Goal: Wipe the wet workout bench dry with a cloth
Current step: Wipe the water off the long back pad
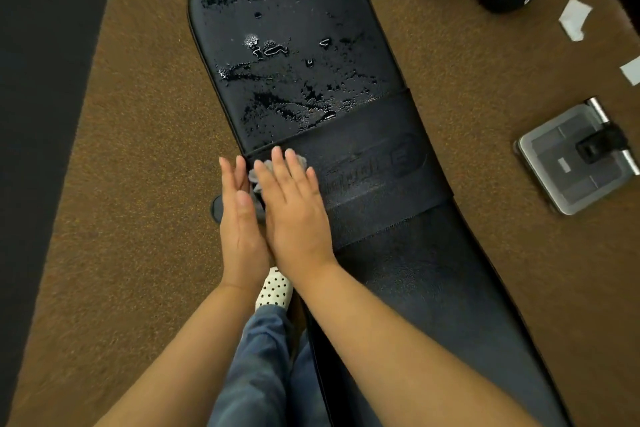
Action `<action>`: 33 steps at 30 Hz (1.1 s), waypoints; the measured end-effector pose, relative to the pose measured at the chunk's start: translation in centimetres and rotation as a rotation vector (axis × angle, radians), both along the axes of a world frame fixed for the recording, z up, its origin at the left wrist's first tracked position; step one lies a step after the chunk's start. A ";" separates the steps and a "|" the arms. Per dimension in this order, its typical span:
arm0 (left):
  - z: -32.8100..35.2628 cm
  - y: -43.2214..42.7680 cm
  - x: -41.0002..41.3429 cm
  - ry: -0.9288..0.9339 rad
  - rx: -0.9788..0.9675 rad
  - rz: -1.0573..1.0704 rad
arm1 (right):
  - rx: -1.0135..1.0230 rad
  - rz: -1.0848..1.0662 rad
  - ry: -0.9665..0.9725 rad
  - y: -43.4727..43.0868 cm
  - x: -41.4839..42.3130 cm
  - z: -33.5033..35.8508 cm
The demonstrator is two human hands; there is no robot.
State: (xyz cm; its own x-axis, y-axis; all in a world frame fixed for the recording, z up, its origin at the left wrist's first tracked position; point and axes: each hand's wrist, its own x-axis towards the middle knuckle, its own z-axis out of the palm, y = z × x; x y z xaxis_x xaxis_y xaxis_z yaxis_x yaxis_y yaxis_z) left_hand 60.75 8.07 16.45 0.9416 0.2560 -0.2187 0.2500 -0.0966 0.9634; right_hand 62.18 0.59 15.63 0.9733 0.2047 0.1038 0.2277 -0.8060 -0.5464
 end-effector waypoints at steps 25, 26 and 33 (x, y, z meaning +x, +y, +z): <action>-1.4 -2.0 -0.4 0.004 0.375 -0.155 | -0.017 -0.267 0.166 -16.9 7.5 0.6; -1.4 -1.9 -0.3 0.003 0.373 -0.151 | -0.004 -0.270 0.175 -16.8 8.2 0.5; -1.3 -1.6 -0.5 -0.028 0.313 -0.145 | 0.034 -0.281 0.131 -15.8 11.9 0.6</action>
State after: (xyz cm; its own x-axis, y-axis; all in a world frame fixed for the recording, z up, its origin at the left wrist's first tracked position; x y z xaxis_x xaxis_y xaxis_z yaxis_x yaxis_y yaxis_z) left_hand 60.24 6.47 15.14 0.9777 0.1693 -0.1242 0.1857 -0.4209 0.8879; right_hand 74.07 -15.25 16.25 0.9969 -0.0754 -0.0243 -0.0754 -0.8080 -0.5844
